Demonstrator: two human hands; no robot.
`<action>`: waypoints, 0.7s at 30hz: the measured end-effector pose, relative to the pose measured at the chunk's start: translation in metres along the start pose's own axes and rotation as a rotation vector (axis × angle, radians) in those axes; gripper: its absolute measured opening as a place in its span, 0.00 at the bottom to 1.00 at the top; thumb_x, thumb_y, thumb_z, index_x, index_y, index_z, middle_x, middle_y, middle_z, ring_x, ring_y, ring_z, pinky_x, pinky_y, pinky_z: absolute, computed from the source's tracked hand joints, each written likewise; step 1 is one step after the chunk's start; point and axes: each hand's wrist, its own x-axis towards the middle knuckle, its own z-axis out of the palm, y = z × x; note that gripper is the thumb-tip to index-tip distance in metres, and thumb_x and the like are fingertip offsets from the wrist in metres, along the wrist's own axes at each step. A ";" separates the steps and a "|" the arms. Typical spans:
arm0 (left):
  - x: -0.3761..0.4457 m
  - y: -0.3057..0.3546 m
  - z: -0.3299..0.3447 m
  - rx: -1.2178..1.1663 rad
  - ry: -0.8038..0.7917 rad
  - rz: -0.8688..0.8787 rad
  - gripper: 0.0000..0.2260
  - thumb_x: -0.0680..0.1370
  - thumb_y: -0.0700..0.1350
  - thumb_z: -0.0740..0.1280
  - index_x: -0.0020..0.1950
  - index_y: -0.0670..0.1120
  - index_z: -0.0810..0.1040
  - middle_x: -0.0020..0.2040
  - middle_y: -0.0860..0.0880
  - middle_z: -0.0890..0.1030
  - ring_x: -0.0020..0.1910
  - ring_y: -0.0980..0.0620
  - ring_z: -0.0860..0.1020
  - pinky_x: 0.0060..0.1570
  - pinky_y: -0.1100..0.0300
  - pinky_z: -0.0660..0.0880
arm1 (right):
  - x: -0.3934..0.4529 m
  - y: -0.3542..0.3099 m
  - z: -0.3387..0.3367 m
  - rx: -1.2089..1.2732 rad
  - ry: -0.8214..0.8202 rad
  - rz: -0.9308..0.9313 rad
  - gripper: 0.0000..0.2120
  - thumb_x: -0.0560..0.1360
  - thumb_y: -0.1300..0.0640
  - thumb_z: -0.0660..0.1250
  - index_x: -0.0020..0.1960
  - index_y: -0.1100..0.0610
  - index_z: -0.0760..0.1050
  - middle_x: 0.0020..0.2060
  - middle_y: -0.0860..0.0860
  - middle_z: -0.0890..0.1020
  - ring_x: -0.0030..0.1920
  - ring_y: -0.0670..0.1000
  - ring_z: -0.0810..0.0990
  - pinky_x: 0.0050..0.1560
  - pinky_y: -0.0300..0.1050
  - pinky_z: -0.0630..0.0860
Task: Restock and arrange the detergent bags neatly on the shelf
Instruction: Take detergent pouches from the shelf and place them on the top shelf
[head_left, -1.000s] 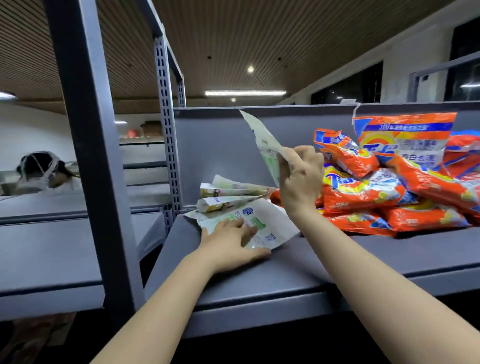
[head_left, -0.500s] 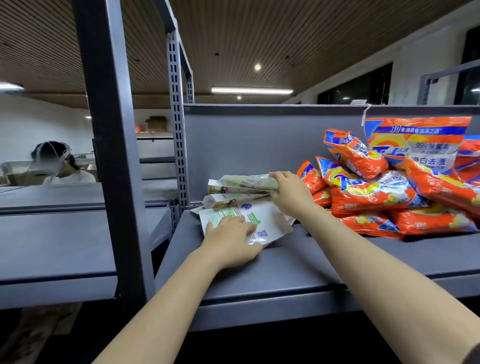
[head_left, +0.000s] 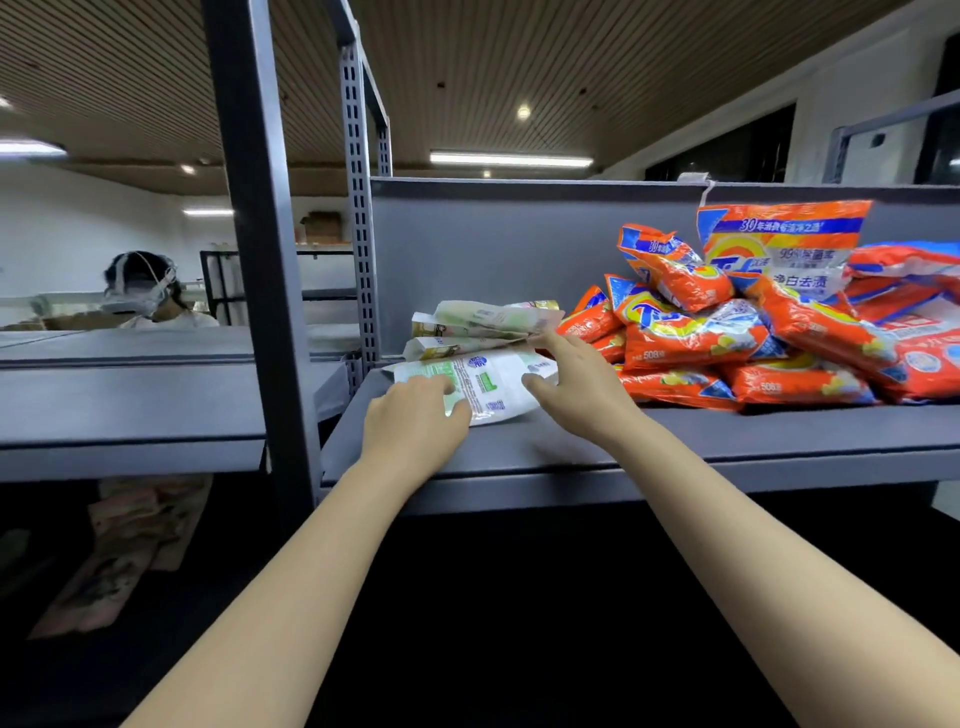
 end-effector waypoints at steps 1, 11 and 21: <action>-0.011 0.002 -0.004 -0.025 0.042 -0.006 0.17 0.79 0.51 0.59 0.65 0.49 0.75 0.63 0.48 0.76 0.62 0.45 0.72 0.60 0.53 0.67 | -0.011 -0.004 -0.003 0.015 0.005 -0.012 0.20 0.76 0.52 0.64 0.67 0.56 0.70 0.62 0.54 0.75 0.63 0.56 0.71 0.62 0.54 0.69; -0.128 -0.021 -0.016 -0.142 0.334 0.039 0.13 0.76 0.49 0.60 0.54 0.46 0.79 0.52 0.51 0.81 0.53 0.49 0.76 0.54 0.58 0.65 | -0.129 -0.049 0.002 0.166 -0.017 -0.081 0.20 0.77 0.52 0.64 0.68 0.52 0.70 0.65 0.49 0.73 0.67 0.50 0.68 0.67 0.48 0.64; -0.193 -0.123 -0.042 0.000 0.264 -0.092 0.11 0.78 0.46 0.63 0.58 0.46 0.78 0.54 0.52 0.80 0.54 0.50 0.76 0.57 0.56 0.66 | -0.191 -0.114 0.054 0.162 -0.133 -0.156 0.19 0.76 0.53 0.66 0.66 0.53 0.72 0.62 0.48 0.76 0.63 0.50 0.72 0.64 0.40 0.64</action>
